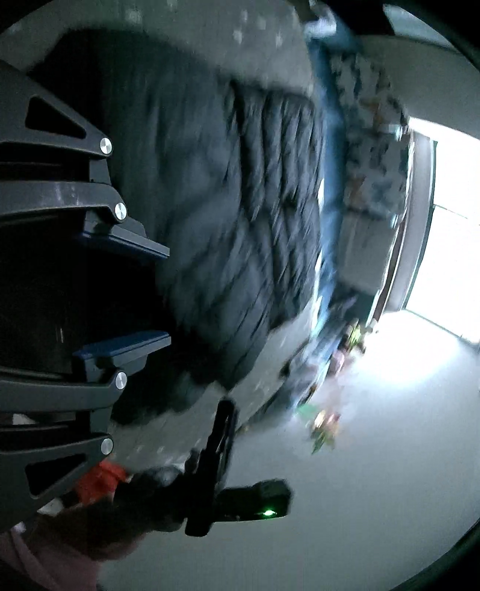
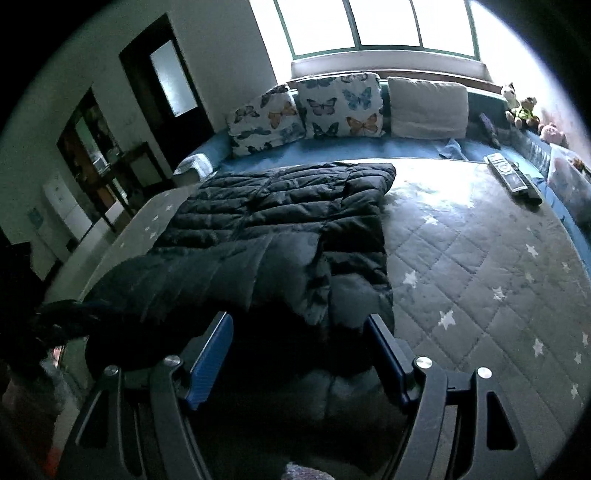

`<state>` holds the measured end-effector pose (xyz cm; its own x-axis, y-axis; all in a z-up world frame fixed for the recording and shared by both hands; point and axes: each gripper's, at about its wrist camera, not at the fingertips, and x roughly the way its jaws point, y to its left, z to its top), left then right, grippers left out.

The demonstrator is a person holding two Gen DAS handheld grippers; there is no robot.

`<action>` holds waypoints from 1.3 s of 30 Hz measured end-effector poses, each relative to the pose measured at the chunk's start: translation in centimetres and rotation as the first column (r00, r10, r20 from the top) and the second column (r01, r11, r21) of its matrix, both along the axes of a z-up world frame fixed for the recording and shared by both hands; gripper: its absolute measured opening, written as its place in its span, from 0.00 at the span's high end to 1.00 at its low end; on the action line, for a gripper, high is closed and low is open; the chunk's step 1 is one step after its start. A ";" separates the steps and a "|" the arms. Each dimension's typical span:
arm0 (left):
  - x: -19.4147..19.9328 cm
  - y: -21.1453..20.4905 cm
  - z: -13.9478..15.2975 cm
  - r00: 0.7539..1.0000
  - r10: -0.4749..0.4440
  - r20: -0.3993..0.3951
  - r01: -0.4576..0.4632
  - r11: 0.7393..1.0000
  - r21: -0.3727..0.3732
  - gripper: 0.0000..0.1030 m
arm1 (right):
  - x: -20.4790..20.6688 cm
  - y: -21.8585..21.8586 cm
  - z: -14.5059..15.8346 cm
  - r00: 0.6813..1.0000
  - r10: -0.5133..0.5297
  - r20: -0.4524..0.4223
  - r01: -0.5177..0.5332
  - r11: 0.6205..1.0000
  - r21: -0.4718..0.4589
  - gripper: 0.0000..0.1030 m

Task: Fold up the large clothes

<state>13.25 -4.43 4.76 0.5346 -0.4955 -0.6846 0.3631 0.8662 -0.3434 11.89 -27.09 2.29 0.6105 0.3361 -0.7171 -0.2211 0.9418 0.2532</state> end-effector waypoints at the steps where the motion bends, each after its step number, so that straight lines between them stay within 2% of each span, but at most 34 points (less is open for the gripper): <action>1: 0.4 1.4 0.5 0.999 0.034 0.007 -0.034 0.999 0.012 0.57 | 1.0 -0.1 -0.5 1.000 0.007 -0.025 -0.006 1.000 0.031 0.23; 3: 1.7 4.9 0.8 0.992 0.127 -0.003 -0.126 0.991 0.037 0.57 | 2.6 0.2 -1.6 0.998 0.014 -0.062 -0.010 0.998 0.060 0.23; 5: 3.0 7.6 0.5 0.984 0.174 -0.025 -0.173 0.984 0.029 0.57 | 3.6 1.0 -2.3 0.997 0.033 -0.075 -0.030 0.998 0.048 0.27; 7: 4.8 10.3 -0.4 0.971 0.230 -0.070 -0.227 0.973 0.046 0.57 | 4.0 2.0 -2.9 0.993 0.068 -0.096 -0.063 0.997 0.049 0.58; 8: 5.4 11.2 -1.0 0.966 0.242 -0.088 -0.237 0.970 0.057 0.57 | 4.0 2.3 -2.9 0.991 0.073 -0.108 -0.068 0.997 0.046 0.63; 10: 6.1 13.0 -2.1 0.956 0.268 -0.124 -0.260 0.963 0.077 0.57 | 3.2 2.9 -2.2 0.994 0.064 -0.093 -0.064 0.998 -0.001 0.80; 12: 5.9 13.9 -2.6 0.952 0.266 -0.150 -0.258 0.963 0.075 0.57 | 1.5 2.6 -0.2 0.995 0.079 -0.055 -0.078 0.997 0.015 0.82; 15: 4.7 14.7 -2.5 0.960 0.241 -0.143 -0.233 0.970 0.071 0.57 | -1.3 2.1 2.5 0.995 0.095 0.008 -0.095 0.995 0.019 0.85; 18: 3.4 14.6 -3.1 0.965 0.219 -0.148 -0.206 0.974 0.096 0.57 | -2.4 2.0 2.5 0.996 0.090 0.020 -0.090 0.995 -0.032 0.86; 21: 3.0 14.1 -4.9 0.960 0.213 -0.183 -0.191 0.973 0.130 0.57 | -1.0 0.9 -2.1 0.995 0.032 -0.090 -0.037 0.998 -0.052 0.86; 23: 2.7 13.8 -6.1 0.953 0.220 -0.207 -0.187 0.968 0.166 0.55 | 0.5 -0.3 -6.7 0.979 -0.029 -0.200 0.013 0.996 -0.083 0.87; 24: 2.7 13.7 -6.3 0.952 0.221 -0.211 -0.185 0.966 0.178 0.55 | 1.0 -0.9 -8.5 0.971 -0.038 -0.236 0.022 0.997 -0.069 0.93; 25: 2.7 13.7 -6.2 0.952 0.223 -0.211 -0.185 0.965 0.185 0.55 | 1.0 -1.3 -8.7 0.974 -0.033 -0.225 0.022 0.999 -0.049 0.94; 27: 2.3 13.7 -5.1 0.954 0.224 -0.200 -0.185 0.963 0.195 0.55 | 0.7 -1.5 -7.3 0.980 -0.033 -0.197 0.022 0.998 -0.061 0.93; 28: 2.1 13.7 -4.4 0.955 0.223 -0.193 -0.185 0.963 0.198 0.55 | 0.4 -1.2 -5.7 0.987 -0.030 -0.159 0.014 0.995 -0.101 0.89; 32: 1.0 12.7 0.3 0.974 0.193 -0.118 -0.167 0.966 0.195 0.54 | -1.0 0.2 -0.2 1.000 0.026 -0.007 -0.027 0.969 -0.245 0.89; 35: 1.4 11.2 3.0 0.985 0.157 -0.069 -0.141 0.972 0.189 0.52 | -1.2 1.2 2.8 0.995 0.078 0.062 -0.061 0.967 -0.246 0.83; 36: 1.8 10.6 3.6 0.988 0.142 -0.064 -0.129 0.974 0.184 0.52 | -0.7 1.7 3.4 0.992 0.108 0.067 -0.091 0.969 -0.228 0.76; 37: 2.4 9.7 3.9 0.990 0.127 -0.060 -0.113 0.975 0.193 0.52 | -0.3 2.1 3.4 0.990 0.126 0.069 -0.108 0.969 -0.222 0.69; 39: 3.5 8.2 3.9 0.993 0.100 -0.059 -0.085 0.972 0.219 0.52 | 0.6 3.5 3.1 0.983 0.174 0.065 -0.156 0.963 -0.218 0.64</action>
